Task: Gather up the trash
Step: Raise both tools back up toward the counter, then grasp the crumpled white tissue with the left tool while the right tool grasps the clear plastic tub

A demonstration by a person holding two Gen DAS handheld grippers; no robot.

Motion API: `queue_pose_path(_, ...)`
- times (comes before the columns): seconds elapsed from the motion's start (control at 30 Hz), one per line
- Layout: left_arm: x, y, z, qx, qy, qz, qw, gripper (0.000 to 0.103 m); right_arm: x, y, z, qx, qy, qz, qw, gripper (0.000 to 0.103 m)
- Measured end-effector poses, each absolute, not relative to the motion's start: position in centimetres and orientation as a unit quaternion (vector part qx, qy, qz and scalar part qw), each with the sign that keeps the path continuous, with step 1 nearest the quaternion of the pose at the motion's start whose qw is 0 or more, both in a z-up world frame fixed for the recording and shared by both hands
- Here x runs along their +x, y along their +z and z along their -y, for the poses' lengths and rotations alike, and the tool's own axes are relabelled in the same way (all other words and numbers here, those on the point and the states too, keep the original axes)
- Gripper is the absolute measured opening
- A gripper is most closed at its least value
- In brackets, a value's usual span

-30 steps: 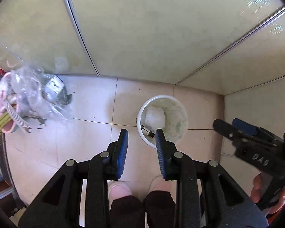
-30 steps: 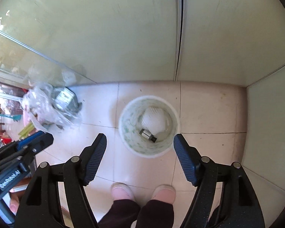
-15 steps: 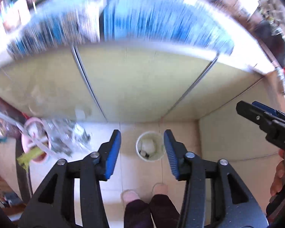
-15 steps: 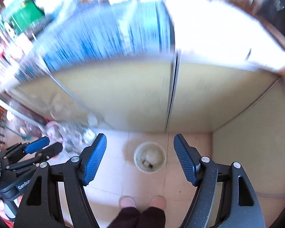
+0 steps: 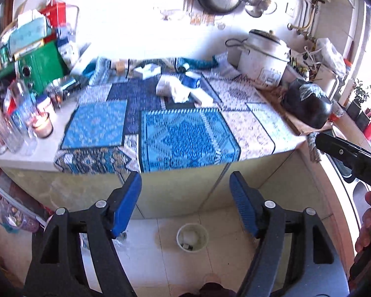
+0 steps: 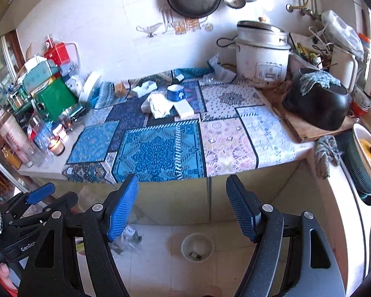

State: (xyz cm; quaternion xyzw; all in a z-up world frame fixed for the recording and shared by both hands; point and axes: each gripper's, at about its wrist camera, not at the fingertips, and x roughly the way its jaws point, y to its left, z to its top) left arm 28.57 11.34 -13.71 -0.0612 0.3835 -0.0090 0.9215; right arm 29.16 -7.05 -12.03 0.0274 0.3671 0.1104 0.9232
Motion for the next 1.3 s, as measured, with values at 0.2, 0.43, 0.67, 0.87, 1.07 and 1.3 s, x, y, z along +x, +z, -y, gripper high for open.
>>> queue_pose_path(0.2, 29.8, -9.8, -11.0, -0.064, -0.006, -0.356, 0.932, 0.089, 30.1, -9.4, 7.8, 0.034, 0.109, -0.343, 0.932, 0.074)
queue_pose_path(0.43, 34.9, -8.0, -10.3, -0.069, 0.023, -0.329, 0.941, 0.093, 34.2, -8.1, 9.1, 0.023, 0.135, -0.317, 0.939, 0.079)
queue_pose_path(0.67, 42.3, -7.9, -9.3, -0.095, 0.059, -0.342, 0.933, 0.093, 41.3, -7.3, 10.8, 0.005, 0.182, -0.326, 0.928, 0.079)
queue_pose_path(0.87, 47.2, -9.1, -9.2, -0.14, 0.098, -0.347, 0.922, 0.093, 47.1, -8.0, 11.6, -0.029, 0.218, -0.341, 0.914, 0.079)
queue_pose_path(1.07, 51.2, -11.5, -10.2, -0.161, 0.132, -0.37, 0.905, 0.093, 51.7, -9.7, 11.5, -0.033, 0.242, -0.37, 0.896, 0.079)
queue_pose_path(1.3, 55.8, -15.2, -12.1, -0.169, 0.143, -0.406, 0.887, 0.093, 56.3, -12.2, 9.7, -0.028, 0.253, -0.401, 0.88, 0.079)
